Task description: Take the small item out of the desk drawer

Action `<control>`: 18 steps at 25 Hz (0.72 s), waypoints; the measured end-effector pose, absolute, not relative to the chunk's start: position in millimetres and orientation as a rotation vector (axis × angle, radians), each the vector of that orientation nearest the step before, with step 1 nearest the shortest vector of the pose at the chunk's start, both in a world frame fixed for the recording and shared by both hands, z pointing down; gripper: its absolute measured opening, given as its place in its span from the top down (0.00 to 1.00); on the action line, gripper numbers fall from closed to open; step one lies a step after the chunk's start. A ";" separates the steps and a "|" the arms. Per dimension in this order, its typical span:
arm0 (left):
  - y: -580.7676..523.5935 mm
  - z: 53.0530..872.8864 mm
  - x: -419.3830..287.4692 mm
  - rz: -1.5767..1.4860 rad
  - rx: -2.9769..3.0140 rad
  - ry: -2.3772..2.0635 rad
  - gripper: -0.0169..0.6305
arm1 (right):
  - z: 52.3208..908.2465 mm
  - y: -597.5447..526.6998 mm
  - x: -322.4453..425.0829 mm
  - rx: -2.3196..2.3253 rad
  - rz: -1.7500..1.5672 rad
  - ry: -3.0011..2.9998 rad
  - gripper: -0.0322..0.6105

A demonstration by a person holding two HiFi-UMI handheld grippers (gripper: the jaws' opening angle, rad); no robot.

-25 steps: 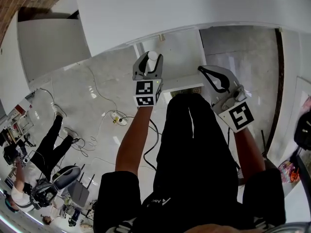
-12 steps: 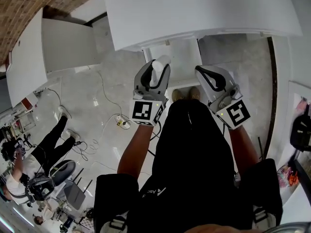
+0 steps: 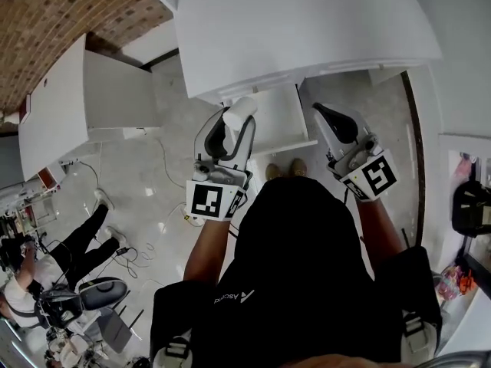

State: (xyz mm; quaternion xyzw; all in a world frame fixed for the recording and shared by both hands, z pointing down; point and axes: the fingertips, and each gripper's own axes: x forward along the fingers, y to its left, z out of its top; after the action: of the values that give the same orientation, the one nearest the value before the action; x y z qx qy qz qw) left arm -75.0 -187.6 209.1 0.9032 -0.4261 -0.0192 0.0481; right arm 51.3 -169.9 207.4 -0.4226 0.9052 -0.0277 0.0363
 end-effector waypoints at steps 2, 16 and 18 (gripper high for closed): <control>-182.5 188.7 -72.6 -0.075 2.793 -1.304 0.71 | 193.5 -164.2 58.1 -1.303 -0.054 2.766 0.95; -148.5 105.5 -41.5 -0.186 2.993 -1.225 0.71 | 119.8 -142.6 86.1 -1.322 0.168 2.681 0.95; -147.2 101.1 -41.1 -0.195 2.999 -1.216 0.71 | 113.6 -142.6 85.2 -1.318 0.185 2.680 0.95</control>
State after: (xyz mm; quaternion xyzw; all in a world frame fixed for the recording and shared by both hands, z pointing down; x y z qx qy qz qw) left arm -41.1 -147.2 101.1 0.9238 -0.3747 -0.0600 -0.0502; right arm 85.2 -142.6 113.6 -0.4392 0.8931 0.0618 0.0746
